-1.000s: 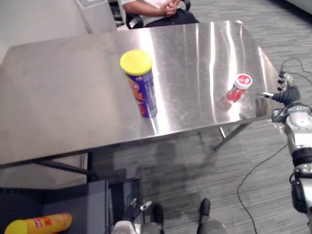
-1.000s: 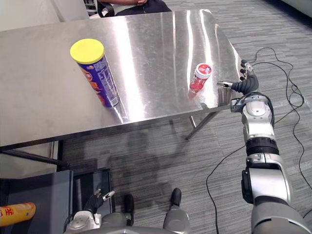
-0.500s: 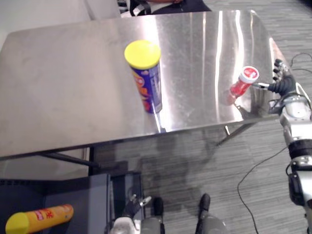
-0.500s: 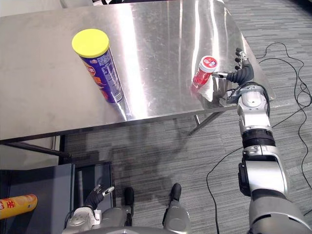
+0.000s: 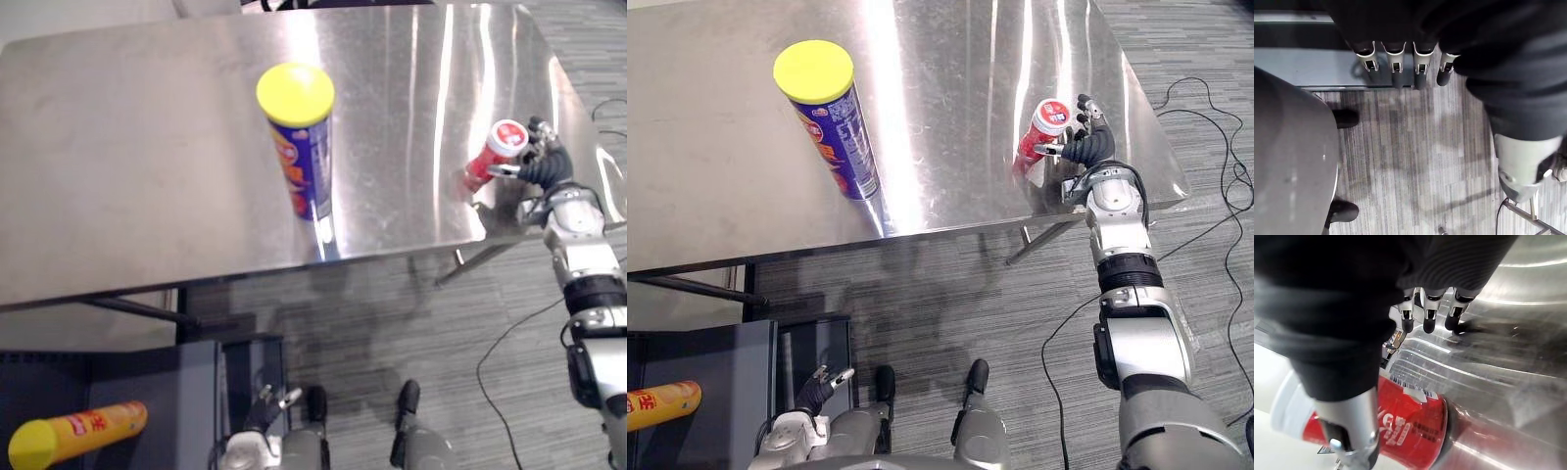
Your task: Put the gum and the chips on the shelf.
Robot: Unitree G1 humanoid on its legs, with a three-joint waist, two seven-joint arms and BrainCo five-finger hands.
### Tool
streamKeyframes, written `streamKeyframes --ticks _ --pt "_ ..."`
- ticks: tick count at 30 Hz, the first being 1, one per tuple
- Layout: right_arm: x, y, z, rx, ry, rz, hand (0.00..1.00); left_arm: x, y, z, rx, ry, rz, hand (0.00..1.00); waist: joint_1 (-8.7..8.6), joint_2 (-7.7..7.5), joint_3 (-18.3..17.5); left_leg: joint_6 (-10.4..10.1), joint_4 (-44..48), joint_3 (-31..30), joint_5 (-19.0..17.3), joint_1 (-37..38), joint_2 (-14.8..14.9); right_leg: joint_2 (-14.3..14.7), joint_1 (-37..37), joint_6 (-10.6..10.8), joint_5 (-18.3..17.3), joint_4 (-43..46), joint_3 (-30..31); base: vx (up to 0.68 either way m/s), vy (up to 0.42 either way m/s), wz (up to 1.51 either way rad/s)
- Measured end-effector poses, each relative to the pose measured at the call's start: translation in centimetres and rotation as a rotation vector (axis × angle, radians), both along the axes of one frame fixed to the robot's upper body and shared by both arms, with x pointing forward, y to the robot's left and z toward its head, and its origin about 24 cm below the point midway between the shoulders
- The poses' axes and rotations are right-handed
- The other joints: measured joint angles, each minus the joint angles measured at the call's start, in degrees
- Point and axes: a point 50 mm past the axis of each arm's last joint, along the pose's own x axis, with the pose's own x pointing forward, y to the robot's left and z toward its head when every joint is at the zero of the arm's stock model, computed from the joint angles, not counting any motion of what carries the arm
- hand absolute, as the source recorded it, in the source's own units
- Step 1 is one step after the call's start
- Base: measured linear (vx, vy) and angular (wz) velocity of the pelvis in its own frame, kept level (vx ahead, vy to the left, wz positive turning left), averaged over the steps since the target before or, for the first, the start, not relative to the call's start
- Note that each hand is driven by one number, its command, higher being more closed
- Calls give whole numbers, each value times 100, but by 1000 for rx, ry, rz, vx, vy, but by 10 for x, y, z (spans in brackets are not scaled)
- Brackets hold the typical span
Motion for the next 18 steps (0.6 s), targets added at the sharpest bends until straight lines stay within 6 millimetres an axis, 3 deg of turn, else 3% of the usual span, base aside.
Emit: streamKeyframes --ticks 12,18 --pt "1 6 -1 -43 12 14 0 1 0 0 0 -4 -1 0 53 -4 3 -27 -10 -17 17 -15 75 78 -5 0 -1 3 3 0 0 0" --pt "5 11 12 -51 -21 27 0 5 0 2 0 -13 1 0 65 -5 111 -37 -12 -27 32 -36 95 101 -24 -1 -1 3 -6 0 0 0"
